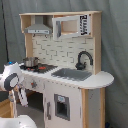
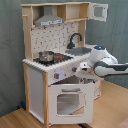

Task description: Play with the kitchen

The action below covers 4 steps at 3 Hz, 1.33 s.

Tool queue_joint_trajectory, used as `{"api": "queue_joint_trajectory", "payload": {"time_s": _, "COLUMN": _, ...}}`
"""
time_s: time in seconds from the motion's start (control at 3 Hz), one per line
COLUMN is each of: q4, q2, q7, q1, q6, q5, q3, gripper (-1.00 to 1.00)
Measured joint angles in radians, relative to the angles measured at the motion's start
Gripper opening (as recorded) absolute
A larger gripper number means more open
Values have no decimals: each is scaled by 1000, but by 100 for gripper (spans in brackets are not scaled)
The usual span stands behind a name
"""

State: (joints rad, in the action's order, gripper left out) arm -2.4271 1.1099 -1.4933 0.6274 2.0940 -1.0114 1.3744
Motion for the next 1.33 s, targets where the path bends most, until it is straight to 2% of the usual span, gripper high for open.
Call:
{"api": "queue_joint_trajectory", "payload": {"time_s": 0.33, "q4": 0, "q2": 0, "q7": -29, "q1": 8, "q6": 1, "q5": -39, "q3": 3, "gripper": 100}}
{"api": "queue_joint_trajectory", "payload": {"time_s": 0.67, "q4": 0, "q2": 0, "q7": -35, "q1": 8, "q6": 0, "q5": -48, "q3": 3, "gripper": -100}}
{"api": "queue_joint_trajectory", "payload": {"time_s": 1.0, "q4": 0, "q2": 0, "q7": -64, "q1": 8, "q6": -3, "q5": -86, "q3": 5, "gripper": -100}}
{"api": "queue_joint_trajectory", "payload": {"time_s": 1.33, "q4": -32, "q2": 0, "q7": -136, "q1": 8, "q6": -9, "q5": -156, "q3": 17, "gripper": -100}}
